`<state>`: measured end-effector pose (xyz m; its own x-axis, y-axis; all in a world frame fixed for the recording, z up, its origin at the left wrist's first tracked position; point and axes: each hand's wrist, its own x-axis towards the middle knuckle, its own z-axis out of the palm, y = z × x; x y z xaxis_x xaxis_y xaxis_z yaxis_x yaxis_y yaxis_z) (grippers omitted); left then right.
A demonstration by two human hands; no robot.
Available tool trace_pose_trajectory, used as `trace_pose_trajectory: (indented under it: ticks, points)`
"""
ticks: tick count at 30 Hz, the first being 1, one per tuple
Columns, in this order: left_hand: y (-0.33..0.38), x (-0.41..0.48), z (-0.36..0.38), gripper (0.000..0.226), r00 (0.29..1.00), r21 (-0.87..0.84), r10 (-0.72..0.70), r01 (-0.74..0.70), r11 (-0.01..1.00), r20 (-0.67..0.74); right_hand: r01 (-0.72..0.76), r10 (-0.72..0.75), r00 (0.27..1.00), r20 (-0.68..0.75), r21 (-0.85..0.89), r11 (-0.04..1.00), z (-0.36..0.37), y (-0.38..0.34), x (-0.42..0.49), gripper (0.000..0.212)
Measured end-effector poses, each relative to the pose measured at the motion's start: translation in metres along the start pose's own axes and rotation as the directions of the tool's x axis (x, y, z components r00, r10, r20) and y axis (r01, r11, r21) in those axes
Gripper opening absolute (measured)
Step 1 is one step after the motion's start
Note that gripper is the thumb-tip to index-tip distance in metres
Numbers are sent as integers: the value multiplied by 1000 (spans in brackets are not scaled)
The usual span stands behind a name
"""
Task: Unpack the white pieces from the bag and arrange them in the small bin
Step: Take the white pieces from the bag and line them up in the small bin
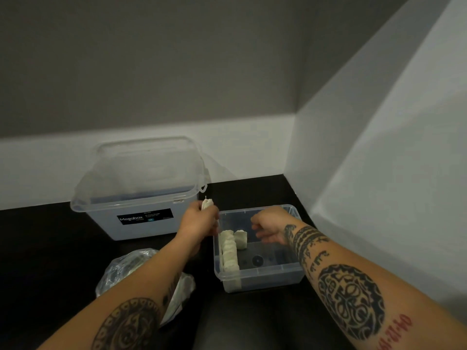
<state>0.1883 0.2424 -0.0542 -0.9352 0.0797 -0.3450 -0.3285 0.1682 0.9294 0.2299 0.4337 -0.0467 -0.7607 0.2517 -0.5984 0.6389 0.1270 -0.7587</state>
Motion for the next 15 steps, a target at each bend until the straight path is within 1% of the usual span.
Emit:
trace_pose_trajectory:
  ticks: [2,3,5,8,11,15]
  points:
    - [7,-4,6,22,996,-130,-6,18,991,92,149,-149,989,-9,8,989,1,-4,-3,19]
    - [9,-5,8,22,992,-162,5,16,987,130,216,-215,976,-18,23,976,1,-6,-5,15]
    - [7,-5,11,23,981,-140,49,-23,990,186,309,-308,951,-20,55,950,2,-7,-9,16]
    - [2,-7,13,20,966,-75,116,-101,992,231,413,-415,909,29,61,909,3,-4,-12,25]
    - [3,-11,14,20,964,-41,152,-147,988,220,445,-452,890,64,90,891,5,1,-13,24]
    - [2,-12,16,28,966,25,180,-188,982,186,453,-456,888,63,49,890,7,6,-12,15]
